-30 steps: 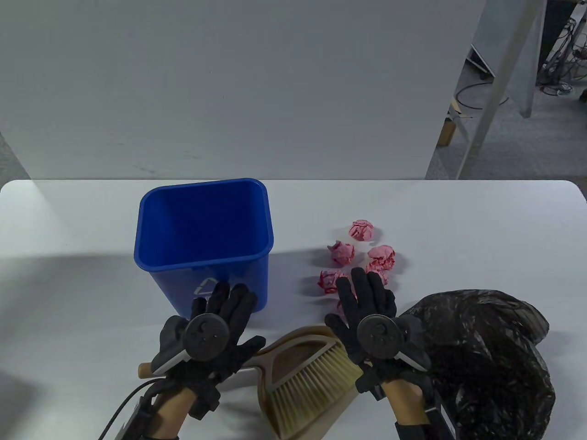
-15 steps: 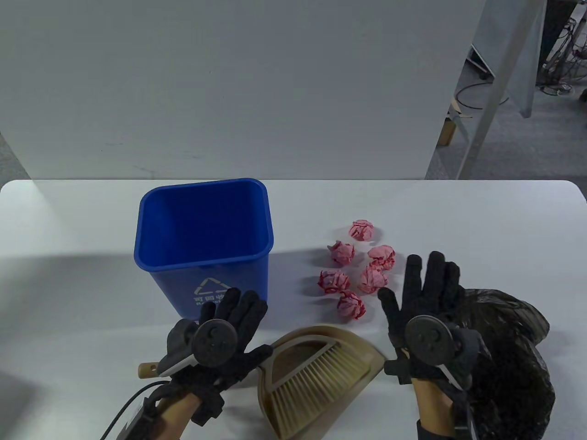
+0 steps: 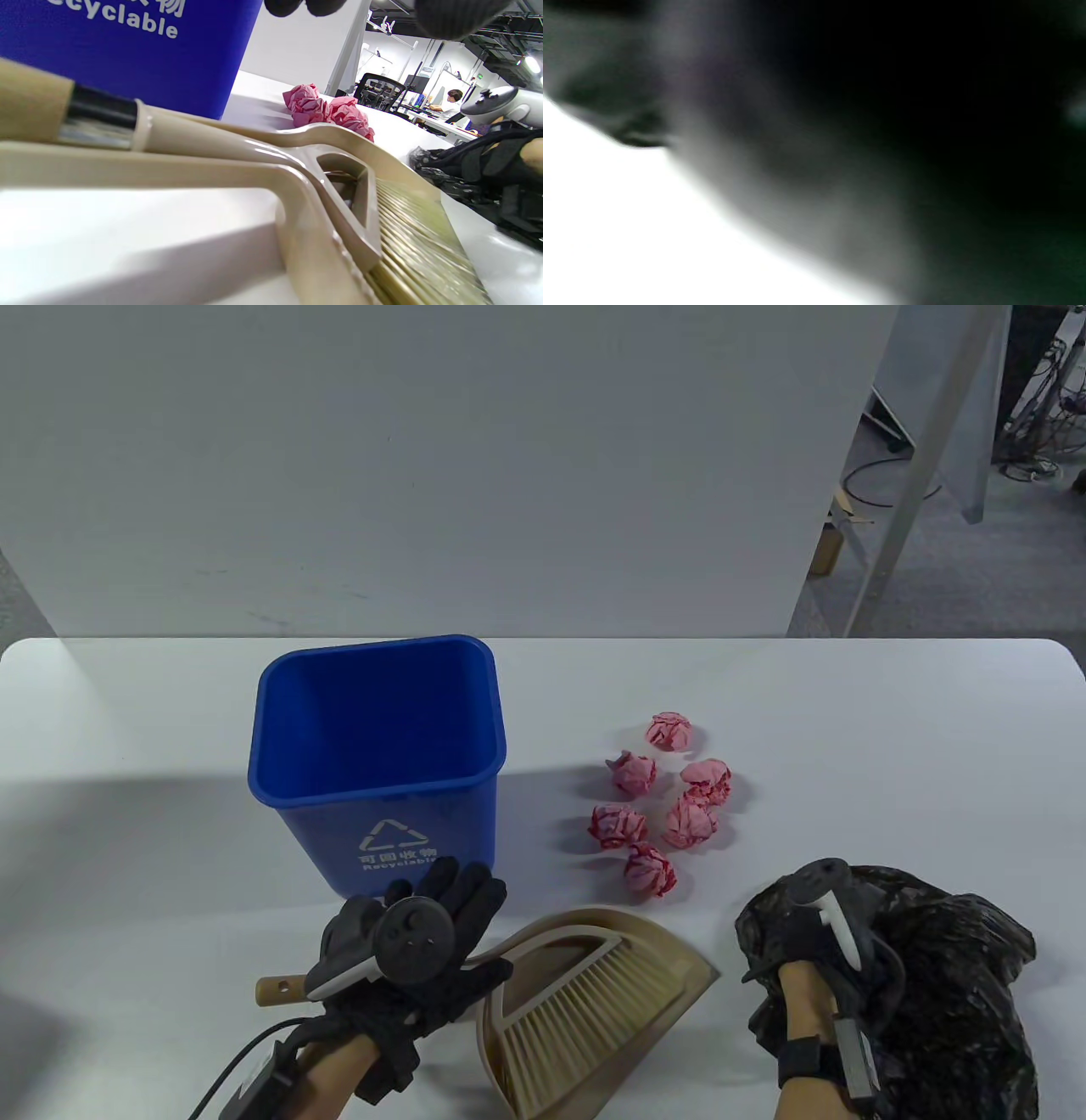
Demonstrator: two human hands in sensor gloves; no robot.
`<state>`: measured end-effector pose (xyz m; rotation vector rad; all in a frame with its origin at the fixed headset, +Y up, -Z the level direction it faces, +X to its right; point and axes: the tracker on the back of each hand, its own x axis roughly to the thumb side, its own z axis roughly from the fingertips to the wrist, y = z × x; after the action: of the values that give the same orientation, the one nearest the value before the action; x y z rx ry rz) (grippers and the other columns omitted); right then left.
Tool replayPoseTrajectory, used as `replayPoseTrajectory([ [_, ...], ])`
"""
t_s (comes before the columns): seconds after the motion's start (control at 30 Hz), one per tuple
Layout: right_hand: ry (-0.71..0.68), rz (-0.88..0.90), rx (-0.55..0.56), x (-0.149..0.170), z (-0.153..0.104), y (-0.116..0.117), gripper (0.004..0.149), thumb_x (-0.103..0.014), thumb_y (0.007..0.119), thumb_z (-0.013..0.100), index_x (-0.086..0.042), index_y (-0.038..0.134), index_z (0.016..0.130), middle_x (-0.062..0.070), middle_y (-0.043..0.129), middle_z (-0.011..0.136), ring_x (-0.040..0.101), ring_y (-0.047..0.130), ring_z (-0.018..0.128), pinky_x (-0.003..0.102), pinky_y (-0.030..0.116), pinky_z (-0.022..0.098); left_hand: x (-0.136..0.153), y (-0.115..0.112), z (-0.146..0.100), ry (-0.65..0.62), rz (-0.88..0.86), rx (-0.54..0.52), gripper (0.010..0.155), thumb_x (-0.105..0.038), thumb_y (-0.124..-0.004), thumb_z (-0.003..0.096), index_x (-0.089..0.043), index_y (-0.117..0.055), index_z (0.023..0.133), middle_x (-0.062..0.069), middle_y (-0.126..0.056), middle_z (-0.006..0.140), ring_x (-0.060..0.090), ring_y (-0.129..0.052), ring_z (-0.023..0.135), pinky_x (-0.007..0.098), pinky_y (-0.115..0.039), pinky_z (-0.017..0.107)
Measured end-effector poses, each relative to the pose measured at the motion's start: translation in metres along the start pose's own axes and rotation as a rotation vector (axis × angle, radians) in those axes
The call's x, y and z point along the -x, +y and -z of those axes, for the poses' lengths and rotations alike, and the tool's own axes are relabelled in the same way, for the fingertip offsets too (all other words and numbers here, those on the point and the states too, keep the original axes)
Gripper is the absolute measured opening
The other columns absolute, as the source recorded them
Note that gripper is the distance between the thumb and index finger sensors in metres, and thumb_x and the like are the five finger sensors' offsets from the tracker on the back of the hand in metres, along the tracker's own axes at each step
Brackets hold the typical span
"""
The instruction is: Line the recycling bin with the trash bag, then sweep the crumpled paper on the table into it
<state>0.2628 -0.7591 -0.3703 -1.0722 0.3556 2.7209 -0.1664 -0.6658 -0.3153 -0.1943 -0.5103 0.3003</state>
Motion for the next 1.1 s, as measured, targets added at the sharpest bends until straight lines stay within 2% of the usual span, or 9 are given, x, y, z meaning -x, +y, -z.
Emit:
replayPoseTrajectory([
  [0.07,0.008,-0.062,0.027,0.0,0.0,0.0,0.046,-0.034,0.061,0.063,-0.018,0.043,0.102,0.012,0.053,0.103,0.028,0.068,0.078,0.051,0.068,0.063,0.0,-0.001,0.0,0.002,-0.005,0.007,0.082,-0.065,-0.059,0.0544,-0.026,-0.031,0.12,0.006,-0.027,0.13,0.041,-0.02,0.118,0.077,-0.028,0.074],
  [0.13,0.007,-0.011,0.041,-0.001,0.0,-0.003,0.039,-0.031,0.064,0.062,-0.019,0.053,0.098,0.01,0.065,0.095,0.024,0.077,0.068,0.048,0.075,0.057,0.0,-0.001,0.001,0.003,-0.006,0.013,0.082,-0.065,-0.059,0.0544,-0.026,-0.031,0.12,0.006,-0.027,0.13,0.041,-0.021,0.118,0.076,-0.028,0.074],
  [0.23,-0.063,0.194,0.009,-0.001,-0.003,-0.013,0.038,-0.031,0.066,0.061,-0.018,0.059,0.096,0.007,0.077,0.086,0.02,0.084,0.058,0.045,0.081,0.05,0.0,0.0,0.0,0.002,-0.009,0.008,0.082,-0.065,-0.059,0.0545,-0.026,-0.031,0.12,0.006,-0.027,0.13,0.041,-0.021,0.118,0.076,-0.029,0.074],
  [0.33,-0.14,0.341,0.109,-0.003,-0.011,-0.027,0.038,-0.03,0.067,0.06,-0.017,0.061,0.095,0.008,0.08,0.083,0.02,0.085,0.055,0.045,0.082,0.047,0.001,-0.001,0.001,0.001,-0.01,0.005,0.081,-0.064,-0.059,0.0547,-0.026,-0.031,0.12,0.006,-0.028,0.13,0.041,-0.021,0.118,0.076,-0.029,0.074],
  [0.53,-0.511,0.658,0.319,-0.017,-0.053,-0.065,0.038,-0.031,0.066,0.06,-0.017,0.061,0.095,0.007,0.08,0.081,0.018,0.086,0.053,0.043,0.084,0.045,-0.002,-0.001,0.0,-0.011,-0.023,-0.007,0.08,-0.064,-0.059,0.0551,-0.026,-0.031,0.12,0.006,-0.028,0.13,0.041,-0.023,0.118,0.076,-0.031,0.075],
  [0.73,-1.004,0.973,0.315,-0.043,-0.119,-0.079,0.038,-0.031,0.067,0.06,-0.017,0.061,0.094,0.007,0.081,0.081,0.019,0.087,0.053,0.044,0.084,0.046,-0.005,0.001,-0.001,-0.04,-0.103,-0.012,0.082,-0.066,-0.057,0.0551,-0.024,-0.029,0.12,0.01,-0.03,0.13,0.046,-0.031,0.119,0.076,-0.037,0.076],
  [0.87,-1.291,0.915,0.289,-0.067,-0.166,-0.072,0.038,-0.031,0.068,0.059,-0.017,0.063,0.094,0.007,0.081,0.081,0.019,0.087,0.053,0.045,0.084,0.047,-0.003,0.004,-0.003,-0.1,-0.275,-0.042,0.087,-0.069,-0.055,0.0539,-0.02,-0.026,0.12,0.013,-0.034,0.129,0.048,-0.044,0.117,0.075,-0.045,0.076],
  [0.93,-1.422,0.816,0.262,-0.082,-0.186,-0.061,0.038,-0.031,0.068,0.059,-0.018,0.063,0.094,0.007,0.082,0.081,0.019,0.087,0.054,0.045,0.084,0.047,0.0,0.004,-0.003,-0.15,-0.455,-0.034,0.091,-0.073,-0.053,0.0524,-0.019,-0.024,0.119,0.013,-0.035,0.129,0.047,-0.049,0.117,0.073,-0.048,0.076],
  [1.1,-1.65,0.533,0.152,-0.108,-0.22,-0.03,0.038,-0.03,0.069,0.059,-0.019,0.064,0.095,0.008,0.081,0.084,0.02,0.089,0.057,0.048,0.082,0.051,0.007,-0.006,0.001,-0.262,-0.98,0.128,0.098,-0.077,-0.05,0.0505,-0.016,-0.014,0.118,0.015,-0.032,0.128,0.045,-0.053,0.115,0.07,-0.051,0.077],
])
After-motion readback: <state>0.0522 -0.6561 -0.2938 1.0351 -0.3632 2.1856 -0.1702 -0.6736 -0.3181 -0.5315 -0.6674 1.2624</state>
